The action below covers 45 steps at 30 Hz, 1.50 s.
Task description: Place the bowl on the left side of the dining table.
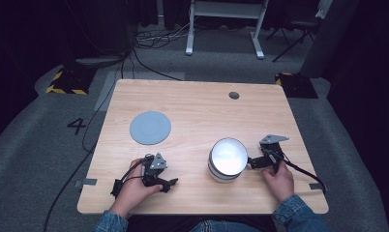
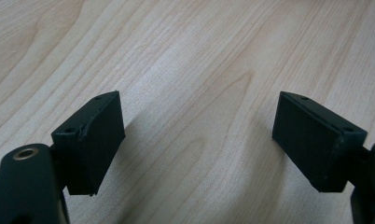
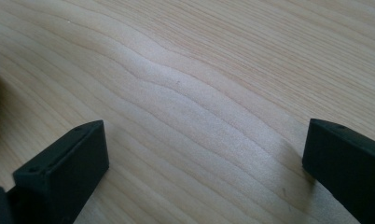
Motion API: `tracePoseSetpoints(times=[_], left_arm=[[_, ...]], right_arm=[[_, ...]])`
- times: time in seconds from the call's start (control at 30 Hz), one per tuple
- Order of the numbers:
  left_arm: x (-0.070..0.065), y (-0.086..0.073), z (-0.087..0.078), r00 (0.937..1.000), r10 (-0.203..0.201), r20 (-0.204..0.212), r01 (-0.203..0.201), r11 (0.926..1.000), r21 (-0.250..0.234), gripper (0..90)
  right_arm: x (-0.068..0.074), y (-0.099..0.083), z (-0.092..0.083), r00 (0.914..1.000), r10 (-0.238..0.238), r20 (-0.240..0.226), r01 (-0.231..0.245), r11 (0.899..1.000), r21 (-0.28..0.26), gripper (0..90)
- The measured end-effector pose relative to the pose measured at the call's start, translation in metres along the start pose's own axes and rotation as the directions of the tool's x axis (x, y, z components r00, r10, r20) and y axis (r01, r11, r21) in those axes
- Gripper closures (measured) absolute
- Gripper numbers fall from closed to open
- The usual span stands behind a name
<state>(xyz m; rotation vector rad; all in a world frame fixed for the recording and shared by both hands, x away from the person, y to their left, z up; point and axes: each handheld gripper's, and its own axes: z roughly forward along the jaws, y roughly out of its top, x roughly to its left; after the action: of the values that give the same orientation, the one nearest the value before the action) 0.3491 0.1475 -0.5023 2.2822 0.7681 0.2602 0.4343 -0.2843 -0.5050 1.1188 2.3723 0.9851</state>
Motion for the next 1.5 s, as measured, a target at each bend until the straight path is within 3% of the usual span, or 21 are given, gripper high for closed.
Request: tracePoseSetpoints(times=[0.1,0.13,0.37,0.4,0.47,0.77,0.83,0.93,1.13,1.23,1.5], left_arm=[[0.0,0.0,0.0,1.0,-0.004,-0.003,0.004,1.0,0.001,16.9],[0.002,0.001,0.0,0.9979,-0.063,0.015,0.063,0.9978,-0.018,16.4],[0.002,0.005,-0.002,0.9975,-0.071,0.006,0.071,0.9974,0.014,22.1],[0.003,0.008,-0.005,0.9979,-0.063,-0.015,0.063,0.9979,0.011,22.6],[0.003,0.011,-0.008,0.997,-0.077,-0.005,0.077,0.9969,0.015,22.9],[0.002,0.028,-0.027,0.9974,-0.071,0.013,0.071,0.996,-0.054,23.4],[0.0,0.035,-0.036,0.9978,-0.062,0.025,0.064,0.9925,-0.104,23.6],[-0.002,0.041,-0.043,0.9985,-0.054,0.011,0.055,0.9899,-0.13,23.8],[-0.003,0.052,-0.05,0.9973,-0.047,-0.056,0.039,0.99,-0.135,23.8],[-0.002,0.058,-0.053,0.9977,-0.042,-0.053,0.032,0.9858,-0.165,23.9],[-0.002,0.074,-0.066,0.9984,-0.005,-0.057,-0.005,0.9837,-0.18,23.7]], right_arm=[[0.0,0.0,0.0,1.0,0.0,0.0,0.0,1.0,0.0,0.5],[0.0,0.0,0.0,1.0,-0.001,0.0,0.001,1.0,0.0,0.5],[0.0,0.0,0.0,1.0,0.0,0.0,0.0,1.0,0.0,0.5],[0.0,0.0,0.0,1.0,0.0,0.0,0.0,1.0,0.0,0.5],[0.0,0.0,0.0,1.0,0.0,0.0,0.0,1.0,0.0,0.5],[-0.001,-0.001,0.0,0.9999,-0.01,-0.004,0.01,1.0,0.0,0.5],[-0.001,-0.001,0.0,0.9999,-0.01,-0.004,0.01,1.0,-0.001,0.5],[-0.001,-0.001,0.0,0.9999,-0.01,-0.004,0.01,1.0,0.0,0.5],[-0.001,-0.001,0.0,0.9999,-0.01,-0.002,0.01,1.0,0.0,0.5],[0.0,-0.001,0.0,1.0,-0.009,-0.002,0.009,1.0,0.001,0.5],[0.0,-0.001,0.0,1.0,-0.005,0.005,0.005,1.0,-0.001,0.5]])
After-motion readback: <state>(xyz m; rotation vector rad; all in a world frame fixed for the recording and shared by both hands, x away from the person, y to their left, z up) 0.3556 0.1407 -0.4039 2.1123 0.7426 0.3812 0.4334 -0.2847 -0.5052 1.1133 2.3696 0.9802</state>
